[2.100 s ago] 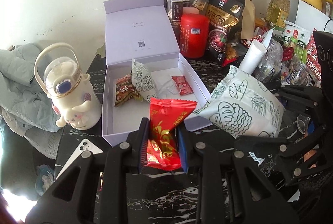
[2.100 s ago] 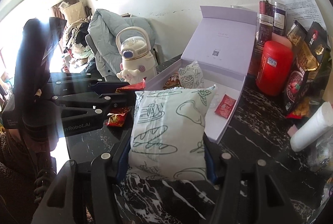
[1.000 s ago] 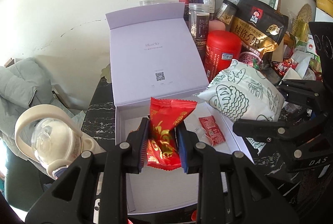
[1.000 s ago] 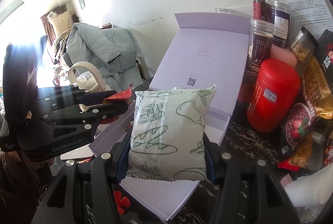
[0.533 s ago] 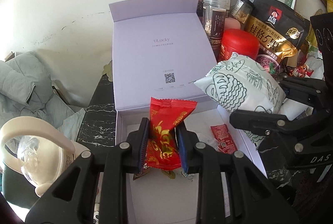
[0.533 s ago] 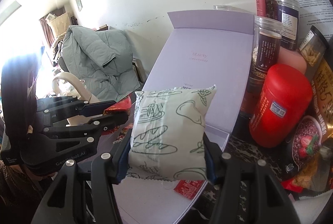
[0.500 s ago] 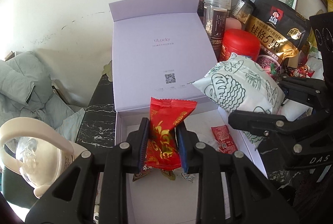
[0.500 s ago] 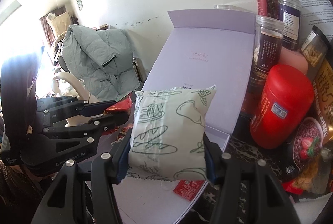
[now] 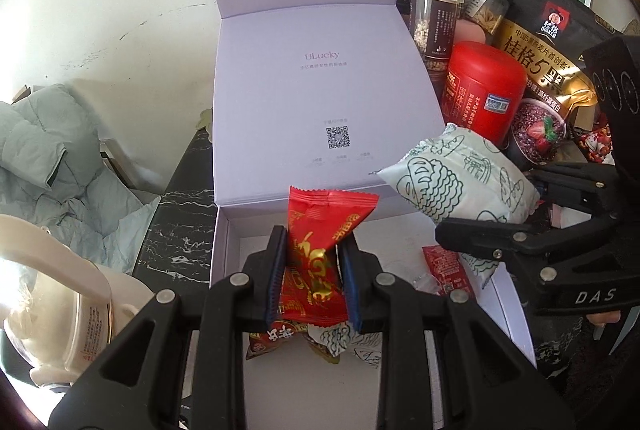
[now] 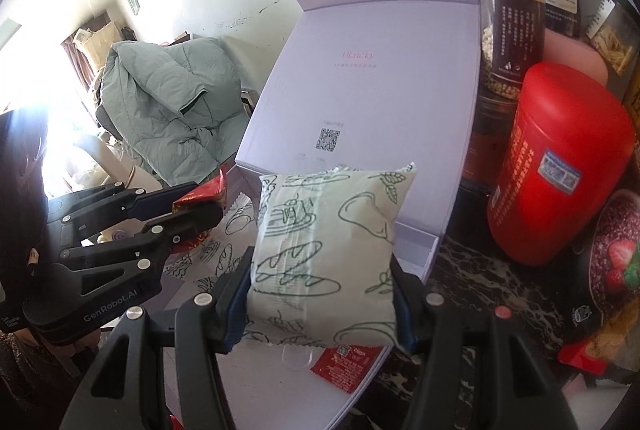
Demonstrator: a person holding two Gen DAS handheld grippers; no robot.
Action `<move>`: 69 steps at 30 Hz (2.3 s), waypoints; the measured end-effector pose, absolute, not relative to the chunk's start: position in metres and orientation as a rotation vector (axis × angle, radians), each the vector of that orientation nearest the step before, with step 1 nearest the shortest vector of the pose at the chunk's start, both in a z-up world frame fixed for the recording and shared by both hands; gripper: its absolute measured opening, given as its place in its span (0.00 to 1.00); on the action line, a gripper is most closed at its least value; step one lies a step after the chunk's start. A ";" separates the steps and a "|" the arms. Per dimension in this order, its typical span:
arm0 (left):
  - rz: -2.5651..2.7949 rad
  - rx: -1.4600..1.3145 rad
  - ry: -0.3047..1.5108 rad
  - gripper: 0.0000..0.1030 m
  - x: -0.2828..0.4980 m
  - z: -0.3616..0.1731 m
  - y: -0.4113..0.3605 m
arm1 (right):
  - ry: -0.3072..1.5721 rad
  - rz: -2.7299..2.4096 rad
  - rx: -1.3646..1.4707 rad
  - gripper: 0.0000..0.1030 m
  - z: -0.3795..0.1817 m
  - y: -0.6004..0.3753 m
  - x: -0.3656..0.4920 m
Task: Organize objects
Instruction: 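Lower the candy wrapper into the box and open the left gripper while the right releases the pastry bag, then withdraw both open tools back from the lavender box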
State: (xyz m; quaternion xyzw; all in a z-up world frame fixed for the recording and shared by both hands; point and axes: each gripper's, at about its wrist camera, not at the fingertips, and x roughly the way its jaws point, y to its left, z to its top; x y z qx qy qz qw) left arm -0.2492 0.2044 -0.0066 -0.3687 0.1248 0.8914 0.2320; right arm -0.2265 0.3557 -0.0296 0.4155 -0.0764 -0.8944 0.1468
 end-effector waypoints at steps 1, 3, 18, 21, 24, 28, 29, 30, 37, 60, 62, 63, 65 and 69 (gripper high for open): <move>2.454 -1.017 0.346 0.24 -0.249 -0.007 0.204 | -0.225 -2.567 1.209 0.57 -0.033 0.355 -0.228; 2.459 -1.020 0.360 0.24 -0.250 -0.008 0.204 | -0.224 -2.550 1.229 0.57 -0.038 0.353 -0.231; 2.471 -1.099 0.423 0.24 -0.258 -0.025 0.206 | -0.205 -2.467 1.345 0.58 -0.070 0.334 -0.246; 2.469 -1.120 0.424 0.24 -0.259 -0.030 0.205 | -0.180 -2.454 1.359 0.59 -0.074 0.329 -0.247; 2.476 -1.121 0.437 0.24 -0.259 -0.030 0.204 | -0.159 -2.460 1.372 0.60 -0.075 0.325 -0.247; 2.476 -1.131 0.435 0.24 -0.259 -0.030 0.203 | -0.175 -2.463 1.377 0.60 -0.074 0.325 -0.247; 2.477 -1.132 0.432 0.24 -0.258 -0.030 0.203 | -0.178 -2.465 1.376 0.60 -0.073 0.325 -0.247; 2.477 -1.135 0.429 0.24 -0.258 -0.030 0.203 | -0.182 -2.466 1.375 0.60 -0.073 0.325 -0.247; 2.479 -1.148 0.437 0.25 -0.255 -0.030 0.205 | -0.189 -2.485 1.357 0.60 -0.065 0.327 -0.240; 2.587 -1.066 0.413 0.56 -0.216 0.020 0.183 | -0.073 -2.625 1.183 0.65 -0.003 0.313 -0.195; 2.597 -1.056 0.402 0.59 -0.211 0.026 0.181 | -0.073 -2.635 1.166 0.66 0.003 0.313 -0.189; 2.604 -1.050 0.398 0.59 -0.208 0.028 0.180 | -0.069 -2.641 1.156 0.66 0.005 0.312 -0.186; 2.617 -1.039 0.392 0.61 -0.202 0.033 0.177 | -0.065 -2.651 1.138 0.66 0.009 0.312 -0.179; 2.636 -1.022 0.375 0.64 -0.191 0.040 0.173 | -0.057 -2.660 1.097 0.66 0.019 0.310 -0.166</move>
